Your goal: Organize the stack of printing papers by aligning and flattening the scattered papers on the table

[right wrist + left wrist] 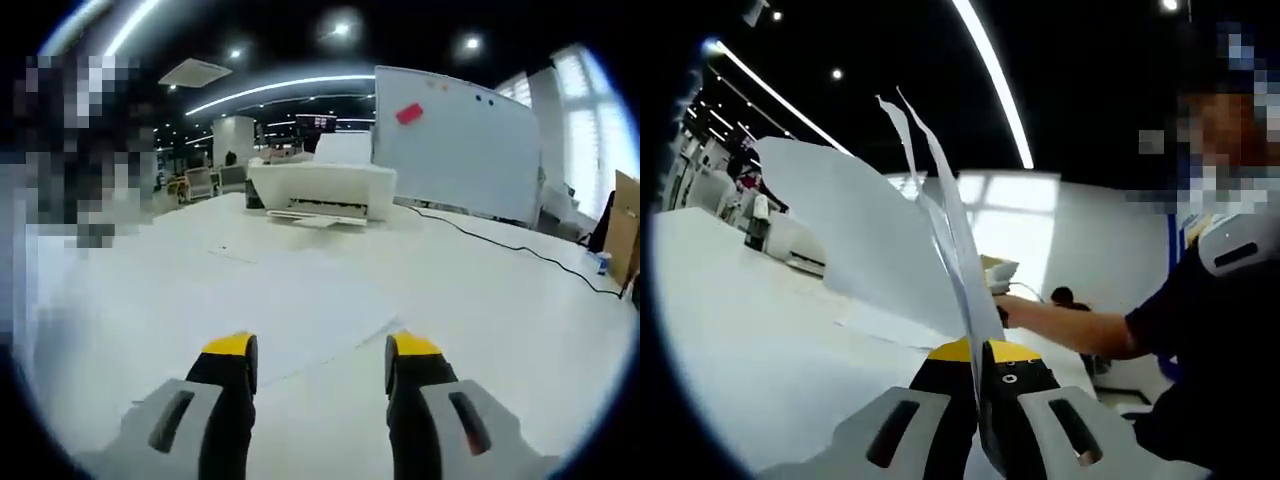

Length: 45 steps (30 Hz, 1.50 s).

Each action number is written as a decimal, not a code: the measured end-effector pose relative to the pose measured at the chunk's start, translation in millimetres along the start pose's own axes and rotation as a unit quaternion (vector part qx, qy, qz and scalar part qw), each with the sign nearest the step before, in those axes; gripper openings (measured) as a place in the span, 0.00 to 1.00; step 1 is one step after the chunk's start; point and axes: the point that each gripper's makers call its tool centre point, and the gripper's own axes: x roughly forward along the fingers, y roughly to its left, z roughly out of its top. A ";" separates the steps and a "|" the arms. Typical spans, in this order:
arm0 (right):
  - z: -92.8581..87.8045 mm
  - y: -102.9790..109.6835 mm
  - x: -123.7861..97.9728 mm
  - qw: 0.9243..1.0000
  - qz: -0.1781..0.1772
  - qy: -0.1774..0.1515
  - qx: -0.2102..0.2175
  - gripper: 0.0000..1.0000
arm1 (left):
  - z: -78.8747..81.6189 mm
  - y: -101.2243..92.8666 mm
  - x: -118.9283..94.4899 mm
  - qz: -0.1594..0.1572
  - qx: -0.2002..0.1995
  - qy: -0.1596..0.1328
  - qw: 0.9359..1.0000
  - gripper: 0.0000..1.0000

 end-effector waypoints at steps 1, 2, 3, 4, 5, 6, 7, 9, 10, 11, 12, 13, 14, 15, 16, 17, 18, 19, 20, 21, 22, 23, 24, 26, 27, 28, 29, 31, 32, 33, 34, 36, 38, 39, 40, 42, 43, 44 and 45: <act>0.0 -1.5 2.9 1.000 -0.001 0.000 0.000 0.47 | 0.0 0.0 0.0 0.000 0.000 0.000 1.000 0.06; 0.0 -3.6 5.7 1.000 -0.002 0.000 0.000 0.47 | 0.0 -0.2 0.1 0.000 0.000 0.000 1.000 0.06; -0.4 -6.5 9.2 1.000 -0.005 0.000 0.001 0.47 | 0.0 -0.2 0.2 0.000 0.000 0.000 1.000 0.06; -0.6 -7.9 11.0 1.000 -0.006 0.000 0.001 0.47 | 0.0 -0.3 0.2 0.000 -0.001 0.000 1.000 0.06; -0.9 -10.1 13.7 1.000 -0.007 0.000 0.004 0.47 | 0.0 -0.3 0.3 0.000 -0.001 0.000 1.000 0.06; -1.0 -11.9 16.4 1.000 -0.008 -0.001 0.006 0.47 | 0.0 -0.4 0.4 0.000 -0.001 0.000 1.000 0.06; -1.1 -14.3 19.4 1.000 -0.010 -0.002 0.008 0.47 | 0.0 -0.4 0.5 0.000 -0.001 0.000 1.000 0.06; -1.1 -19.5 25.6 1.000 -0.015 -0.006 0.009 0.47 | 0.0 -0.5 0.7 0.000 -0.002 -0.001 1.000 0.06; -1.3 -21.1 28.6 1.000 -0.016 -0.009 0.009 0.47 | 0.0 -0.5 0.8 0.000 -0.003 -0.001 1.000 0.06; -1.3 -22.5 30.8 1.000 -0.016 -0.012 0.008 0.47 | 0.0 -0.5 0.9 0.000 -0.003 -0.001 1.000 0.06; -2.4 -23.6 33.6 1.000 -0.018 -0.014 0.009 0.47 | 0.1 -0.4 0.9 0.000 -0.004 -0.001 1.000 0.06; -3.4 -24.7 36.3 1.000 -0.019 -0.016 0.011 0.47 | 0.1 -0.2 0.8 -0.001 -0.005 -0.001 1.000 0.06; -4.5 -25.9 39.1 1.000 -0.021 -0.018 0.012 0.47 | 0.2 -0.1 0.8 -0.001 -0.005 -0.001 1.000 0.06; -5.8 -26.7 41.5 1.000 -0.022 -0.017 0.012 0.47 | 0.2 0.1 0.7 -0.001 -0.006 -0.002 1.000 0.06; -6.6 -27.0 43.0 1.000 -0.022 -0.015 0.012 0.47 | 0.2 0.2 0.7 0.000 -0.006 -0.002 1.000 0.06; -7.6 -27.4 46.0 1.000 -0.022 -0.013 0.013 0.47 | 0.2 0.4 0.5 -0.001 -0.007 -0.002 1.000 0.06; -7.9 -27.2 48.4 1.000 -0.021 -0.013 0.013 0.47 | 0.3 0.4 0.4 -0.001 -0.007 -0.002 1.000 0.06; -8.0 -27.6 50.8 1.000 -0.021 -0.012 0.013 0.47 | 0.3 0.5 0.4 -0.001 -0.007 -0.002 1.000 0.06; -8.3 -28.9 53.4 1.000 -0.022 -0.011 0.013 0.47 | 0.3 0.6 0.4 -0.001 -0.008 -0.002 1.000 0.06; -8.9 -30.6 56.0 1.000 -0.024 -0.011 0.014 0.47 | 0.3 0.6 0.4 -0.001 -0.008 -0.002 1.000 0.06; -9.7 -32.5 58.9 0.999 -0.026 -0.010 0.017 0.47 | 0.4 0.6 0.4 -0.001 -0.008 -0.002 1.000 0.06; -10.4 -34.0 61.3 0.999 -0.027 -0.009 0.019 0.47 | 0.4 0.7 0.4 -0.001 -0.009 -0.002 1.000 0.06; -11.2 -35.5 63.6 0.999 -0.029 -0.009 0.020 0.47 | 0.3 0.7 0.3 -0.002 -0.009 -0.002 1.000 0.06; -12.0 -39.0 68.4 0.999 -0.033 -0.010 0.021 0.47 | 0.2 0.8 0.4 -0.002 -0.010 -0.002 1.000 0.06; -11.9 -41.0 70.7 0.999 -0.035 -0.010 0.022 0.47 | 0.3 1.0 0.4 -0.002 -0.010 -0.002 1.000 0.06; -12.1 -43.8 73.0 0.999 -0.037 -0.011 0.023 0.47 | 0.3 1.3 0.4 -0.002 -0.011 -0.003 1.000 0.06; -12.4 -46.5 75.1 0.999 -0.040 -0.013 0.025 0.47 | 0.4 1.6 0.5 -0.002 -0.011 -0.003 1.000 0.06; -13.4 -50.2 79.3 0.998 -0.042 -0.016 0.032 0.47 | 0.9 2.6 0.6 -0.002 -0.014 -0.004 1.000 0.06; -14.0 -51.0 81.2 0.998 -0.042 -0.017 0.035 0.47 | 1.0 3.0 0.7 -0.002 -0.015 -0.004 1.000 0.06; -14.2 -51.3 82.8 0.998 -0.041 -0.019 0.037 0.47 | 1.1 3.3 0.7 -0.002 -0.016 -0.004 1.000 0.06; -14.0 -51.6 85.0 0.998 -0.039 -0.021 0.038 0.47 | 1.2 3.5 0.8 -0.002 -0.016 -0.004 1.000 0.06; -13.5 -51.4 88.8 0.998 -0.037 -0.028 0.033 0.47 | 1.2 3.7 0.9 -0.002 -0.015 -0.004 1.000 0.06; -13.1 -52.4 90.6 0.998 -0.039 -0.027 0.030 0.47 | 1.4 4.0 1.0 -0.002 -0.016 -0.005 1.000 0.06; -11.1 -52.0 91.1 0.998 -0.037 -0.032 0.029 0.47 | 1.4 4.1 1.0 -0.001 -0.016 -0.005 1.000 0.06; -9.8 -51.2 92.0 0.998 -0.035 -0.035 0.028 0.47 | 1.4 4.3 1.1 -0.001 -0.016 -0.005 1.000 0.06; -11.5 -49.8 93.8 0.998 -0.034 -0.035 0.024 0.47 | 1.4 4.3 1.0 -0.002 -0.017 -0.006 1.000 0.06; -12.7 -50.6 95.1 0.999 -0.034 -0.035 0.025 0.47 | 1.4 5.2 0.5 -0.002 -0.017 -0.006 1.000 0.06; -13.1 -51.0 95.8 0.998 -0.033 -0.035 0.026 0.47 | 1.4 5.5 0.3 -0.002 -0.017 -0.006 1.000 0.06; -13.4 -51.5 96.5 0.998 -0.033 -0.036 0.026 0.47 | 1.3 5.5 0.2 -0.002 -0.018 -0.006 1.000 0.06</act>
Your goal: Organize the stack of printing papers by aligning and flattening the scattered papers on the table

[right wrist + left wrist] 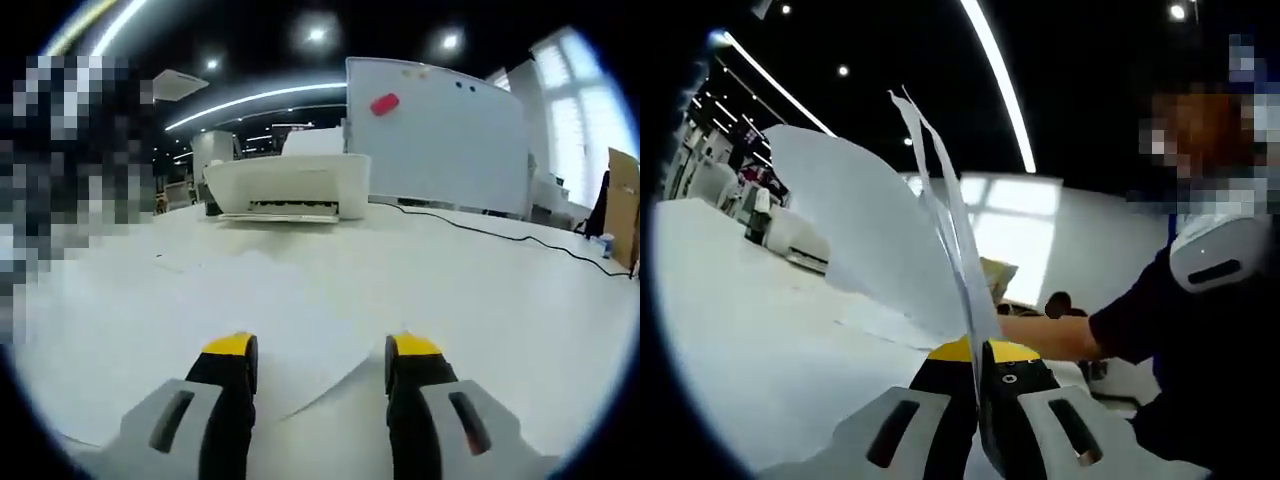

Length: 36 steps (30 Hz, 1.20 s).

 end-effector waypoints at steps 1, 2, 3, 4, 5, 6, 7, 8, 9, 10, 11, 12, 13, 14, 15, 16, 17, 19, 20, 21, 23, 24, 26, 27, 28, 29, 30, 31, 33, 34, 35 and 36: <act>0.0 -0.2 0.6 1.000 0.000 -0.002 0.000 0.47 | 0.0 0.0 0.0 0.000 0.000 0.000 1.000 0.06; 0.0 0.4 1.3 1.000 0.002 -0.004 0.001 0.47 | 0.0 0.0 0.0 0.000 -0.001 0.000 1.000 0.06; -0.5 1.1 2.3 1.000 0.002 -0.004 0.002 0.47 | 0.1 0.1 0.0 -0.001 -0.001 -0.001 1.000 0.06; -2.1 3.7 3.2 1.000 0.006 -0.002 -0.007 0.47 | 0.1 0.0 -0.2 -0.001 -0.002 -0.001 1.000 0.06; -3.9 5.7 3.6 1.000 0.006 0.002 -0.019 0.47 | 0.0 0.0 -0.3 -0.002 -0.003 -0.001 1.000 0.06; -5.4 6.6 3.7 1.000 0.004 0.006 -0.030 0.46 | 0.0 0.1 -0.4 -0.002 -0.003 -0.001 1.000 0.06; -5.3 7.9 3.7 0.999 0.000 0.001 -0.035 0.46 | -0.1 0.3 -0.6 -0.001 -0.004 -0.001 1.000 0.06; -5.2 8.0 3.6 0.999 -0.004 0.000 -0.041 0.46 | -0.2 0.5 -0.7 -0.001 -0.004 0.000 1.000 0.06; -5.6 8.3 4.1 0.999 -0.003 0.000 -0.040 0.45 | -0.3 0.6 -0.7 -0.001 -0.004 0.000 1.000 0.06; -4.8 10.4 3.7 0.999 -0.004 0.000 -0.037 0.45 | -0.3 0.7 -0.7 -0.001 -0.004 0.000 1.000 0.06; -5.5 10.4 4.1 1.000 -0.004 0.001 -0.030 0.44 | -0.4 0.8 -0.7 -0.001 -0.004 0.000 1.000 0.06; -6.3 9.5 4.7 1.000 -0.004 0.002 -0.023 0.44 | -0.4 1.6 -1.3 -0.001 -0.004 -0.001 1.000 0.06; -6.9 9.0 5.0 1.000 -0.004 0.004 -0.016 0.44 | -0.4 1.9 -1.6 -0.001 -0.005 -0.001 1.000 0.06; -7.9 8.5 5.5 1.000 -0.002 0.006 -0.008 0.43 | -0.4 2.4 -2.0 -0.001 -0.005 -0.001 1.000 0.06; -7.6 8.9 5.7 1.000 -0.001 0.005 -0.008 0.42 | -0.4 2.8 -2.4 -0.001 -0.005 -0.001 1.000 0.06; -7.4 9.3 5.9 1.000 0.000 0.005 -0.008 0.41 | -0.4 2.9 -2.5 -0.001 -0.005 -0.001 1.000 0.06; -7.1 9.6 6.4 1.000 0.000 0.005 -0.008 0.40 | -0.5 3.2 -2.8 -0.001 -0.005 0.000 1.000 0.06; -6.7 10.3 7.4 1.000 0.001 0.005 -0.010 0.39 | -0.8 3.8 -3.2 0.000 -0.005 0.000 1.000 0.06; -6.3 9.7 7.8 1.000 0.001 0.004 -0.010 0.39 | -0.9 3.8 -3.3 0.000 -0.004 0.000 1.000 0.06; -6.0 9.0 8.4 1.000 0.001 0.005 -0.009 0.39 | -0.9 3.9 -3.4 -0.001 -0.004 0.000 1.000 0.06; -5.4 9.5 7.3 1.000 0.002 0.004 -0.007 0.39 | -1.0 4.3 -3.6 0.000 -0.004 0.000 1.000 0.06; -5.2 9.8 6.5 1.000 0.002 0.004 -0.007 0.39 | -1.0 4.3 -3.7 0.000 -0.004 0.000 1.000 0.06; -5.1 9.5 5.5 1.000 0.003 0.004 -0.006 0.40 | -1.1 4.8 -3.8 0.000 -0.004 0.001 1.000 0.06; -5.2 8.1 5.5 1.000 0.000 0.004 -0.006 0.41 | -1.1 5.1 -3.8 0.001 -0.003 0.001 1.000 0.06; -5.3 7.3 5.1 1.000 -0.002 0.005 -0.004 0.42 | -1.1 5.4 -3.8 0.001 -0.003 0.001 1.000 0.06; -5.6 6.1 3.7 1.000 -0.007 0.005 -0.003 0.45 | -1.2 5.5 -3.7 0.001 -0.003 0.001 1.000 0.06; -5.6 4.1 4.0 1.000 -0.011 0.005 -0.002 0.47 | -1.3 5.6 -3.6 0.002 -0.004 0.001 1.000 0.06; -5.2 3.2 3.4 1.000 -0.013 0.004 -0.002 0.50 | -1.3 5.8 -3.5 0.002 -0.004 0.001 1.000 0.06; -5.5 4.6 4.1 1.000 -0.012 0.004 -0.002 0.60 | -1.4 6.3 -3.5 0.002 -0.004 0.001 1.000 0.06; -5.3 7.3 4.8 1.000 -0.007 0.004 -0.005 0.62 | -1.3 6.5 -3.5 0.002 -0.004 0.001 1.000 0.06; -5.3 8.3 4.7 1.000 -0.004 0.003 -0.006 0.62 | -1.3 6.7 -3.5 0.003 -0.004 0.001 1.000 0.06; -5.5 9.3 4.3 1.000 -0.002 0.003 -0.006 0.61 | -1.2 6.9 -3.4 0.003 -0.004 0.001 1.000 0.06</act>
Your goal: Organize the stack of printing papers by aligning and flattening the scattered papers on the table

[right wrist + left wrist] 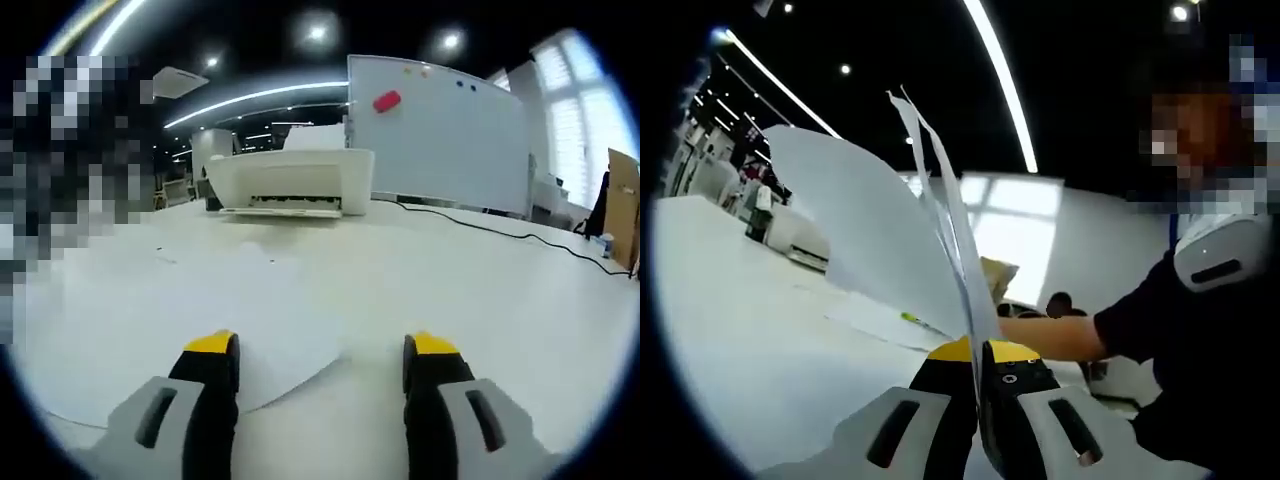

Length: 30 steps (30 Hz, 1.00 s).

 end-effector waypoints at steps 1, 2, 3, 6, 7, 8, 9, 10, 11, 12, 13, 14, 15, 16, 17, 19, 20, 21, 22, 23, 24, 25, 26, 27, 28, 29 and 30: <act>0.6 3.3 0.2 1.000 0.008 -0.001 -0.003 0.58 | 0.0 0.2 0.0 0.000 0.000 0.000 1.000 0.06; 0.9 9.0 0.1 1.000 0.017 -0.002 -0.007 0.52 | 0.1 0.3 0.0 0.000 0.000 0.000 1.000 0.06; 0.3 12.6 -0.4 1.000 0.021 0.000 -0.008 0.47 | 0.1 0.5 -0.1 0.000 -0.001 0.000 1.000 0.06; 1.0 19.5 0.0 0.999 0.036 -0.002 -0.014 0.34 | 0.2 0.9 -0.1 0.001 -0.001 0.000 1.000 0.06; 1.0 19.7 0.1 0.999 0.038 -0.002 -0.014 0.33 | 0.1 1.1 -0.2 0.001 -0.001 0.000 1.000 0.06; 0.9 19.9 -0.2 0.999 0.038 -0.002 -0.014 0.31 | 0.1 1.3 -0.2 0.001 -0.002 0.000 1.000 0.06; 0.6 21.4 -1.9 0.999 0.039 -0.002 -0.014 0.28 | 0.1 1.5 -0.3 0.001 -0.002 0.000 1.000 0.06; 0.5 21.8 -2.5 0.999 0.040 -0.002 -0.014 0.25 | 0.1 1.7 -0.3 0.001 -0.002 0.000 1.000 0.06; 0.1 21.6 -3.0 0.999 0.041 -0.001 -0.013 0.23 | 0.1 1.8 -0.3 0.001 -0.002 0.000 1.000 0.06; 0.0 21.6 -3.6 0.999 0.040 -0.001 -0.013 0.23 | 0.1 1.9 -0.4 0.001 -0.002 0.000 1.000 0.06; -0.2 22.1 -4.5 0.999 0.039 0.000 -0.012 0.22 | 0.1 1.9 -0.4 0.001 -0.002 0.000 1.000 0.06; -0.4 22.8 -5.1 0.999 0.040 0.000 -0.013 0.22 | 0.1 1.9 -0.5 0.001 -0.002 0.000 1.000 0.06; -0.6 23.1 -6.3 0.999 0.039 0.000 -0.012 0.20 | 0.1 1.8 -0.5 0.001 -0.002 0.000 1.000 0.06; -0.8 22.1 -7.0 0.999 0.036 0.001 -0.010 0.17 | 0.1 1.8 -0.5 0.001 -0.002 0.000 1.000 0.06; -1.5 15.3 -7.0 1.000 0.027 0.003 -0.003 0.11 | 0.1 1.8 -0.5 0.001 -0.002 0.000 1.000 0.06; -1.6 12.7 -6.7 1.000 0.025 0.004 0.001 0.04 | 0.1 1.7 -0.5 0.001 -0.002 0.000 1.000 0.06; -2.0 13.1 -7.3 1.000 0.024 0.004 -0.004 0.01 | 0.0 1.3 -0.3 0.001 -0.002 0.000 1.000 0.06; -1.9 13.6 -8.0 1.000 0.023 0.002 -0.016 0.00 | 0.0 1.1 -0.2 0.001 -0.002 0.000 1.000 0.06; -2.2 14.5 -8.4 1.000 0.023 0.002 -0.018 0.00 | 0.0 0.9 -0.1 0.001 -0.002 0.000 1.000 0.06; -1.9 14.5 -8.7 1.000 0.022 0.002 -0.020 0.00 | -0.1 0.6 0.1 0.002 -0.002 0.000 1.000 0.06; -1.6 14.2 -8.8 1.000 0.022 0.001 -0.021 0.00 | -0.1 0.4 0.2 0.001 -0.002 0.000 1.000 0.06; -1.6 14.0 -8.8 1.000 0.023 0.002 -0.022 0.00 | -0.1 0.1 0.4 0.001 -0.002 0.000 1.000 0.06; -1.6 14.3 -9.5 0.999 0.023 0.001 -0.022 0.00 | -0.1 -0.1 0.5 0.002 -0.002 0.000 1.000 0.06; -1.7 15.1 -10.7 0.999 0.024 0.001 -0.023 0.00 | -0.1 -0.3 0.7 0.001 -0.002 0.000 1.000 0.06; -1.6 15.6 -11.8 0.999 0.024 0.000 -0.025 0.00 | 0.0 -0.4 0.8 0.002 -0.002 0.000 1.000 0.06; -1.0 15.9 -13.1 0.999 0.024 -0.001 -0.027 0.00 | 0.1 -0.3 0.9 0.002 -0.002 0.000 1.000 0.06; -0.4 16.4 -14.1 0.999 0.024 -0.003 -0.029 0.00 | 0.1 -0.2 1.0 0.002 -0.002 0.000 1.000 0.06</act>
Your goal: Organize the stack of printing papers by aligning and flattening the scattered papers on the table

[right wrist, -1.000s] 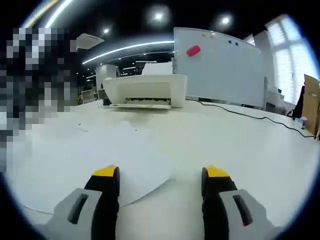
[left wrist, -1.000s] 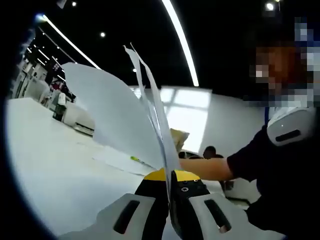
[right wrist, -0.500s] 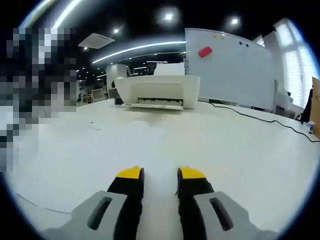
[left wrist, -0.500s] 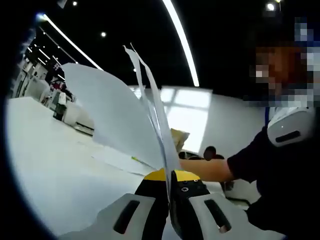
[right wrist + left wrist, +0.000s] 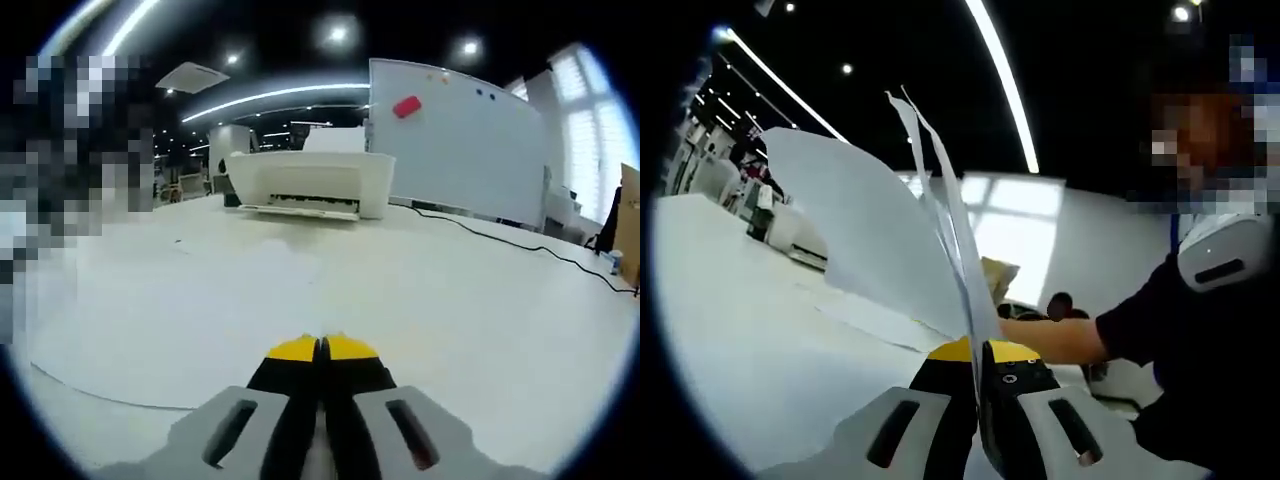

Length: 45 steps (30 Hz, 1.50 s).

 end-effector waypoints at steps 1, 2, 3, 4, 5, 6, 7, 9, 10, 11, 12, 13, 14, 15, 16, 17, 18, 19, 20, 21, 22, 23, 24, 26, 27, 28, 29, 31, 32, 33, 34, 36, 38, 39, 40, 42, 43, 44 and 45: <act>0.9 0.4 -0.8 1.000 0.000 -0.002 -0.001 0.00 | 0.0 -0.1 0.1 0.000 0.000 0.000 1.000 0.06; 2.2 1.0 -2.1 1.000 -0.002 -0.006 -0.007 0.00 | 0.0 -0.1 0.1 0.000 0.000 0.000 1.000 0.06; 2.9 2.4 -2.8 1.000 0.000 -0.007 -0.014 0.00 | 0.2 -0.8 0.2 -0.002 0.000 -0.001 1.000 0.06; 3.3 2.8 -3.6 1.000 0.001 -0.008 -0.017 0.00 | 0.8 -2.1 0.4 -0.005 0.000 -0.002 1.000 0.06; 4.0 2.2 -5.4 1.000 0.000 -0.009 -0.020 0.00 | 0.9 -2.6 0.5 -0.005 0.000 -0.002 1.000 0.06; 6.1 0.1 -8.7 1.000 -0.005 -0.015 -0.018 0.00 | 1.2 -3.5 0.6 -0.007 0.000 -0.003 1.000 0.06; 9.0 -1.6 -11.9 1.000 -0.009 -0.023 -0.012 0.00 | 1.6 -4.4 0.7 -0.009 0.000 -0.004 1.000 0.06; 13.0 -3.2 -19.6 0.999 -0.015 -0.036 0.012 0.00 | 2.7 -6.8 1.1 -0.015 0.000 -0.005 1.000 0.06; 13.8 -2.6 -22.6 0.999 -0.015 -0.039 0.014 0.00 | 3.1 -8.2 1.4 -0.017 0.000 -0.006 1.000 0.06; 14.2 -2.1 -23.5 0.999 -0.014 -0.041 0.017 0.00 | 3.6 -9.8 1.8 -0.019 0.001 -0.007 1.000 0.06; 14.9 0.2 -26.0 0.999 -0.011 -0.043 0.029 0.00 | 3.7 -10.4 2.0 -0.019 0.002 -0.007 1.000 0.06; 15.3 1.0 -28.8 0.998 -0.008 -0.045 0.035 0.00 | 3.8 -11.2 2.6 -0.019 0.004 -0.007 1.000 0.06; 15.5 2.4 -32.2 0.998 -0.008 -0.047 0.039 0.00 | 4.3 -12.1 2.8 -0.020 0.005 -0.008 1.000 0.06; 15.9 4.8 -37.5 0.998 -0.006 -0.049 0.047 0.00 | 4.9 -13.2 2.9 -0.021 0.006 -0.009 1.000 0.06; 15.9 5.3 -39.5 0.997 -0.006 -0.051 0.052 0.00 | 5.1 -14.1 3.2 -0.021 0.008 -0.009 1.000 0.06; 15.7 5.6 -41.1 0.997 -0.006 -0.052 0.055 0.00 | 5.1 -14.8 3.5 -0.021 0.010 -0.010 1.000 0.06; 16.6 6.7 -45.4 0.997 -0.005 -0.054 0.059 0.00 | 5.8 -15.5 3.5 -0.022 0.013 -0.012 1.000 0.06; 17.5 7.8 -49.6 0.996 -0.004 -0.055 0.063 0.00 | 6.4 -16.3 3.5 -0.022 0.016 -0.014 1.000 0.06; 18.4 8.9 -53.9 0.996 -0.003 -0.057 0.067 0.00 | 7.1 -17.0 3.5 -0.022 0.020 -0.015 0.999 0.06; 21.1 10.4 -59.4 0.996 -0.001 -0.061 0.071 0.00 | 7.8 -17.4 3.7 -0.022 0.022 -0.018 0.999 0.06; 24.3 11.2 -63.9 0.995 -0.001 -0.065 0.071 0.00 | 8.6 -17.5 3.5 -0.021 0.025 -0.020 0.999 0.06; 27.0 11.8 -67.2 0.995 0.000 -0.068 0.072 0.00 | 9.2 -17.9 3.7 -0.020 0.027 -0.021 0.999 0.06; 33.0 13.1 -73.9 0.995 0.002 -0.075 0.073 0.00 | 9.5 -17.8 3.6 -0.018 0.031 -0.022 0.999 0.06; 40.7 14.5 -83.4 0.994 0.003 -0.083 0.074 0.00 | 13.1 -14.3 3.3 0.002 0.054 -0.030 0.998 0.06; 46.3 16.0 -90.9 0.993 0.004 -0.088 0.073 0.00 | 12.2 -15.7 3.4 0.003 0.057 -0.028 0.998 0.06; 50.5 17.0 -96.0 0.993 0.005 -0.091 0.071 0.00 | 11.6 -15.6 3.5 0.003 0.060 -0.027 0.998 0.06; 54.8 18.6 -101.3 0.993 0.007 -0.096 0.068 0.00 | 11.5 -15.1 3.3 0.003 0.061 -0.026 0.998 0.06; 61.0 23.0 -110.1 0.993 0.014 -0.098 0.058 0.00 | 11.1 -16.2 2.9 -0.003 0.062 -0.025 0.998 0.06; 64.2 25.6 -115.3 0.994 0.017 -0.099 0.054 0.00 | 10.7 -16.9 2.8 -0.006 0.061 -0.024 0.998 0.06; 66.6 27.2 -118.9 0.993 0.018 -0.101 0.051 0.00 | 10.5 -17.2 2.6 -0.007 0.060 -0.024 0.998 0.06; 71.0 29.0 -125.5 0.993 0.021 -0.103 0.048 0.00 | 10.1 -17.3 2.2 -0.009 0.058 -0.023 0.998 0.06; 79.2 32.1 -137.1 0.993 0.024 -0.110 0.039 0.00 | 8.9 -16.3 1.8 -0.008 0.056 -0.020 0.998 0.06; 85.5 33.9 -145.6 0.992 0.026 -0.117 0.037 0.00 | 7.2 -14.2 1.4 -0.006 0.051 -0.016 0.999 0.06; 88.9 35.2 -150.7 0.992 0.026 -0.121 0.037 0.00 | 6.8 -13.3 1.2 -0.005 0.048 -0.015 0.999 0.06; 92.3 36.8 -155.4 0.991 0.027 -0.125 0.035 0.00 | 6.4 -12.7 1.0 -0.004 0.046 -0.013 0.999 0.06; 99.8 40.8 -165.0 0.990 0.032 -0.133 0.031 0.00 | 6.1 -12.3 0.8 -0.004 0.043 -0.012 0.999 0.06; 104.8 42.3 -170.5 0.990 0.033 -0.138 0.026 0.00 | 5.7 -12.2 0.7 -0.003 0.043 -0.012 0.999 0.06; 107.1 43.2 -173.4 0.989 0.034 -0.140 0.023 0.00 | 5.6 -11.9 0.7 -0.003 0.042 -0.011 0.999 0.06; 111.5 44.7 -179.2 0.989 0.036 -0.145 0.021 0.00 | 5.4 -11.3 0.6 -0.002 0.041 -0.011 0.999 0.06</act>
